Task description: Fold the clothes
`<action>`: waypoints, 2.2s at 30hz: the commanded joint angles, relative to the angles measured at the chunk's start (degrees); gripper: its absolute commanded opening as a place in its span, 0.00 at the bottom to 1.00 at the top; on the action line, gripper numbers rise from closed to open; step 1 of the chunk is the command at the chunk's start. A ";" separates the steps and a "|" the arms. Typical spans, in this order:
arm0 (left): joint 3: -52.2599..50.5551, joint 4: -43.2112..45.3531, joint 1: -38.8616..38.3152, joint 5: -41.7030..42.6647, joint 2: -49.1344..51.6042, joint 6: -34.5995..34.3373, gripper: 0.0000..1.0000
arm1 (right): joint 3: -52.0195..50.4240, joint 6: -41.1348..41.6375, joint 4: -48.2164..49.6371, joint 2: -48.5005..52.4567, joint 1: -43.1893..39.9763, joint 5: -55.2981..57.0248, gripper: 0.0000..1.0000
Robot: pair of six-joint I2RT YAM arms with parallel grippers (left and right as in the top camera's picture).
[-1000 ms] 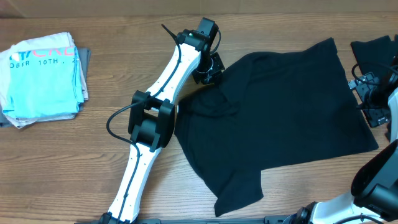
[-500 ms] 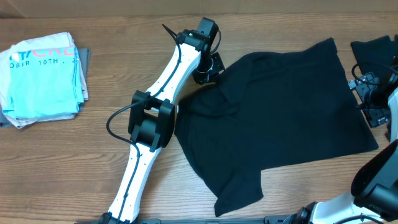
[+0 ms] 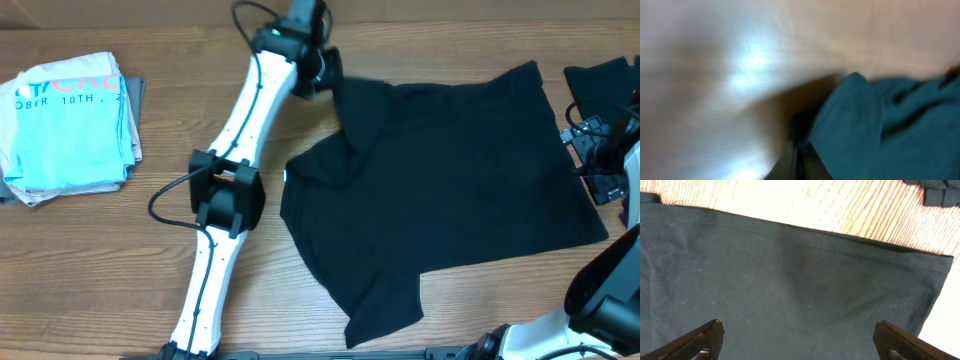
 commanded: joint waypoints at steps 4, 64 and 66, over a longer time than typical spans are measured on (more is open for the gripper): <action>1.66 4.66 4.92 -15.39 -0.48 8.17 0.04 | 0.46 -0.24 0.24 -0.22 0.00 0.07 1.00; -7.54 14.56 5.09 -18.14 8.46 11.91 0.04 | 0.46 -0.24 0.24 -0.22 0.00 0.07 1.00; -8.63 18.01 5.38 -18.36 8.46 13.68 0.04 | 0.46 -0.24 0.24 -0.22 0.00 0.07 1.00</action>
